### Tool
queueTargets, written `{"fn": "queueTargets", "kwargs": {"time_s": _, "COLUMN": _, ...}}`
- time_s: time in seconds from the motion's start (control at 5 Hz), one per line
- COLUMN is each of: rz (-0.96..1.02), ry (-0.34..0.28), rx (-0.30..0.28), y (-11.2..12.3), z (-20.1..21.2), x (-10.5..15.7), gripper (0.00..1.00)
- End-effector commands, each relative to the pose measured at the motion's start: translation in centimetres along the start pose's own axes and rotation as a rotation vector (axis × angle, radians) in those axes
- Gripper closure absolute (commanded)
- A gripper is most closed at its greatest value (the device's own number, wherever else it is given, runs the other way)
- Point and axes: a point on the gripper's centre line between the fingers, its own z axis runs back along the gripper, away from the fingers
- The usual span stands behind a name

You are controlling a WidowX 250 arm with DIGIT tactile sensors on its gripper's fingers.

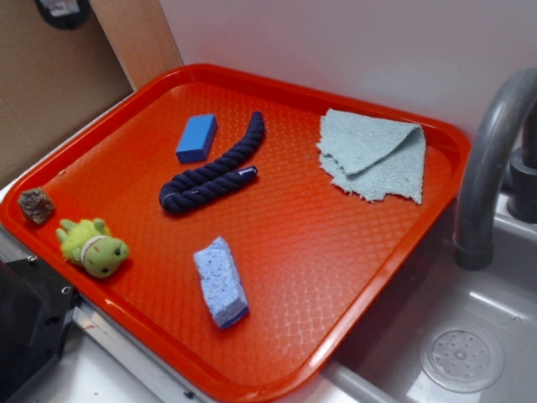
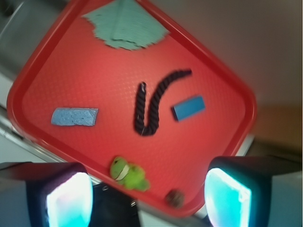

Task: Grab the blue sponge.

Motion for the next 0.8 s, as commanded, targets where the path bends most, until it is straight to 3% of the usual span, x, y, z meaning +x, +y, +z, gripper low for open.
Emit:
{"fn": "queueTargets", "kwargs": {"time_s": 0.0, "rz": -0.53, "ry": -0.026, "rx": 0.005, "y": -6.4, "z": -2.5, "x": 2.8, "gripper": 0.0}}
{"fn": "queueTargets", "kwargs": {"time_s": 0.4, "rz": -1.045, "ry": -0.016, "rx": 0.022, "y": -8.3, "z": -9.4, "x": 3.0, "gripper": 0.0}}
{"fn": "queueTargets", "kwargs": {"time_s": 0.6, "rz": -1.128, "ry": 0.006, "rx": 0.037, "y": -9.6, "z": -12.5, "x": 3.4, "gripper": 0.0}}
